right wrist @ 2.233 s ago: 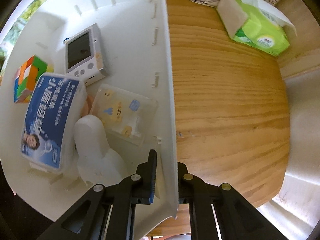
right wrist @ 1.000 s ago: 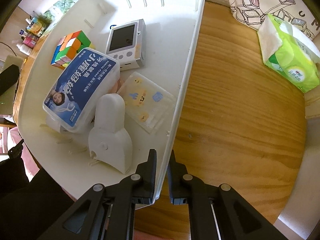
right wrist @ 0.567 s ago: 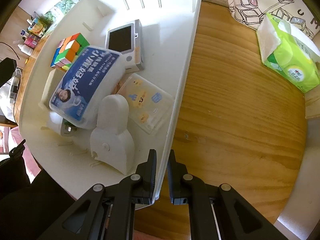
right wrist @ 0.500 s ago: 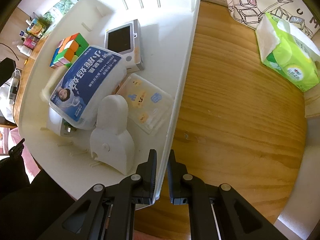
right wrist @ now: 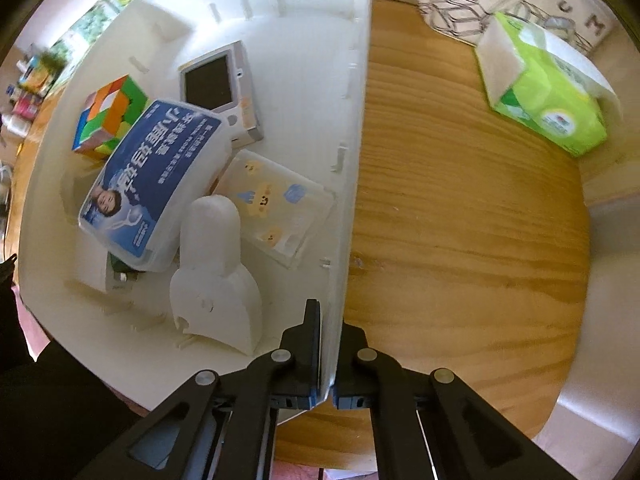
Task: Organize rigid objects
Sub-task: 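Carry the beige case into the tray and open the left gripper, then move the open left gripper toward the round beige compact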
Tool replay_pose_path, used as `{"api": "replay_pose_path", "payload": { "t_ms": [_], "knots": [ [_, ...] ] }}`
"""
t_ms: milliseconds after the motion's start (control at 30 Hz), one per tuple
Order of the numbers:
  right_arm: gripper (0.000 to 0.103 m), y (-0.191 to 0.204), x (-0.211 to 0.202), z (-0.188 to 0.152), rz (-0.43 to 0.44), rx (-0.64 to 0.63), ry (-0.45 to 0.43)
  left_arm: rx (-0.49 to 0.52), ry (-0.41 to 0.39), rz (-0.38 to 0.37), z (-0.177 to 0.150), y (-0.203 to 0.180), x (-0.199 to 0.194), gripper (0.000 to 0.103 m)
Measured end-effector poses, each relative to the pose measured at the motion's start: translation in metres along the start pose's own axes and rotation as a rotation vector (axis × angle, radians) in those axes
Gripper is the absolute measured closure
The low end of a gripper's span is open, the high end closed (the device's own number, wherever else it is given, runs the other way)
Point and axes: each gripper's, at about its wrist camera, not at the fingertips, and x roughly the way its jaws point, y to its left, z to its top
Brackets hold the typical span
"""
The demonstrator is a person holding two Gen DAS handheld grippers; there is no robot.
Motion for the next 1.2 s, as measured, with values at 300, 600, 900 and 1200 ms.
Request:
{"api": "replay_pose_path", "payload": {
  "t_ms": [300, 600, 900, 1200],
  "knots": [
    [0.097, -0.001, 0.0, 0.006, -0.031, 0.156, 0.014, 0.037, 0.033, 0.013, 0.019, 0.056, 0.019, 0.025],
    [0.091, 0.002, 0.002, 0.017, -0.102, 0.276, 0.025, 0.064, 0.103, 0.007, 0.045, 0.106, 0.062, 0.022],
    [0.088, 0.0, -0.003, 0.016, -0.136, 0.352, 0.022, 0.078, 0.179, -0.009, 0.069, 0.138, 0.122, 0.022],
    [0.086, -0.003, -0.012, 0.013, -0.166, 0.411, 0.022, 0.078, 0.237, -0.038, 0.076, 0.142, 0.172, 0.022]
  ]
}}
